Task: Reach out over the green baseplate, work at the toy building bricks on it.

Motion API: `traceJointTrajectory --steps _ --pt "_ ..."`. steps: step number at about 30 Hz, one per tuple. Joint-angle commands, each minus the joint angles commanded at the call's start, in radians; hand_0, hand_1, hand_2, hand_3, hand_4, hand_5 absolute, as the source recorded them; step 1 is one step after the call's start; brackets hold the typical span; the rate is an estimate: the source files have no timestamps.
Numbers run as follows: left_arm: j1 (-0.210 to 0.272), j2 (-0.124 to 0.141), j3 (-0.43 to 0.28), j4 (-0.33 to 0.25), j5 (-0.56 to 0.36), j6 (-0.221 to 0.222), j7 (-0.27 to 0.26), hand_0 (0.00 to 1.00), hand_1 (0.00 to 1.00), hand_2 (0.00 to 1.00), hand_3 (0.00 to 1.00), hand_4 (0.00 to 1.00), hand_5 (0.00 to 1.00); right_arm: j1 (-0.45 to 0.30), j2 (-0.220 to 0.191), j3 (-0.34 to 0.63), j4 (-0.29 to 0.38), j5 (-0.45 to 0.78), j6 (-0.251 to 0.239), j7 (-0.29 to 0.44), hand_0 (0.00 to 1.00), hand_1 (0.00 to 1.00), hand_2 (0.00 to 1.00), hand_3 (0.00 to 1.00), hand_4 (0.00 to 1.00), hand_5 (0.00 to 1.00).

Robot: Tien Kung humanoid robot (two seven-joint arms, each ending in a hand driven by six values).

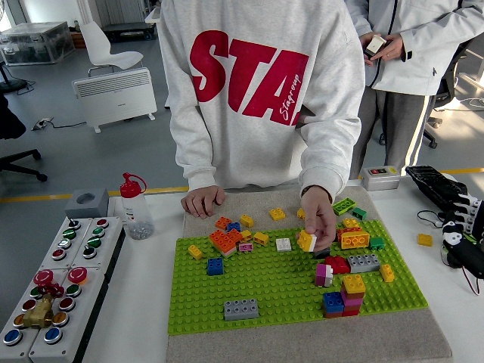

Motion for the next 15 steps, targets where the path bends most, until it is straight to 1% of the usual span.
traceJointTrajectory --steps 5,11,15 --pt "-0.007 0.003 -0.001 0.0 0.0 0.002 -0.004 0.68 0.689 0.666 0.62 0.362 0.998 -0.007 0.019 0.007 -0.002 0.105 0.012 0.035 0.553 0.598 0.621 0.656 0.376 0.127" --pt "-0.013 0.006 0.0 0.0 -0.005 0.003 -0.01 0.68 0.689 0.665 0.619 0.362 0.998 -0.019 0.033 0.006 -0.007 0.158 0.02 0.083 0.553 0.598 0.632 0.661 0.381 0.132" --pt "-0.015 0.008 0.002 0.0 -0.009 0.003 -0.012 0.68 0.689 0.665 0.619 0.362 0.998 -0.022 0.043 0.007 -0.005 0.222 0.026 0.121 0.553 0.598 0.632 0.661 0.381 0.132"
